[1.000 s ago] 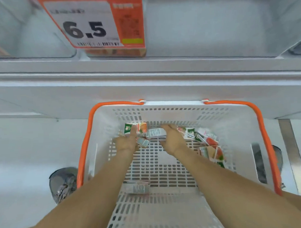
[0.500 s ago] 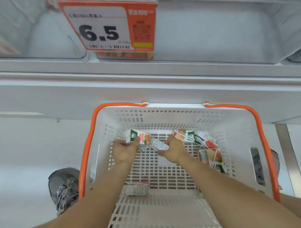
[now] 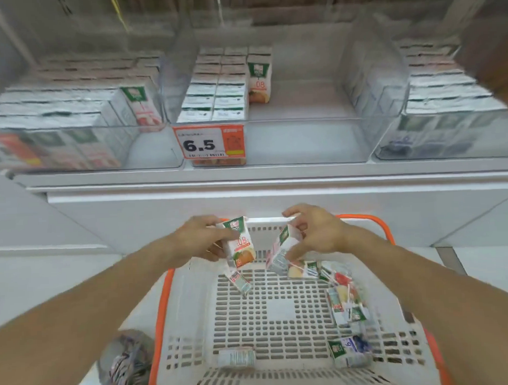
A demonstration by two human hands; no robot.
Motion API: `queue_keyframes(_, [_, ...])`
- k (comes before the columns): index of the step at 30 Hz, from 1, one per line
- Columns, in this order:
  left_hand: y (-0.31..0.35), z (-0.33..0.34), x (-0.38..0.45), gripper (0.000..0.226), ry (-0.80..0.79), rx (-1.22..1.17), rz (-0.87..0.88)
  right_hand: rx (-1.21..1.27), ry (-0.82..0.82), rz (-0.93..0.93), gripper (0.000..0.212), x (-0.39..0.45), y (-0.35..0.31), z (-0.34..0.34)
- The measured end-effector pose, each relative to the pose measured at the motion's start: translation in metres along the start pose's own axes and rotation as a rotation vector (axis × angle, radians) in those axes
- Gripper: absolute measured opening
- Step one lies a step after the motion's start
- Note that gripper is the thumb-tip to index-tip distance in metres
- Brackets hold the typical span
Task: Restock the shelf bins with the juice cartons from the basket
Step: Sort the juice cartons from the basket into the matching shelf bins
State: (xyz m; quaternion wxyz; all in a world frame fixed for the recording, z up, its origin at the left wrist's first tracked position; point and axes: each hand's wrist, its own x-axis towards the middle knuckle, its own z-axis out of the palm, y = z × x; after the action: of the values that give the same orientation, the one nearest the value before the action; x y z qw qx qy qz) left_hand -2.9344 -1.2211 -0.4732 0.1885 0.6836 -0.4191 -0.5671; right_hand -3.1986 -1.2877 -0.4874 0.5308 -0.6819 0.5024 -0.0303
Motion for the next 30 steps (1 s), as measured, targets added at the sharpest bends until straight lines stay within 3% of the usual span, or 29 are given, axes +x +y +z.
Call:
queue_keyframes(5, [0.086, -0.034, -0.064, 0.043, -0.160, 0.215, 0.193, -0.205, -0.158, -0.262, 0.060, -0.053, -0.087, -0.050])
queue_keyframes(8, [0.105, -0.036, -0.093, 0.043, -0.206, 0.052, 0.292, -0.112, -0.132, -0.368, 0.062, -0.084, -0.116, -0.073])
queue_keyframes(12, [0.105, -0.020, -0.109, 0.041, -0.173, -0.352, 0.319, 0.077, -0.115, -0.485, 0.064, -0.107, -0.118, -0.092])
queue_keyframes(19, [0.115, -0.012, -0.100, 0.047, -0.072, -0.483, 0.280, 0.273, -0.084, -0.495, 0.062, -0.094, -0.120, -0.097])
queue_keyframes(23, [0.113, -0.016, -0.098, 0.036, -0.144, -0.454, 0.321, 0.411, -0.197, -0.490, 0.058, -0.087, -0.121, -0.088])
queue_keyframes(28, [0.108, -0.024, -0.097, 0.060, -0.230, -0.372, 0.335, 0.532, -0.316, -0.484, 0.064, -0.079, -0.129, -0.074])
queue_keyframes(30, [0.107, -0.028, -0.099, 0.058, -0.242, -0.322, 0.340, 0.575, -0.361, -0.459, 0.063, -0.078, -0.135, -0.070])
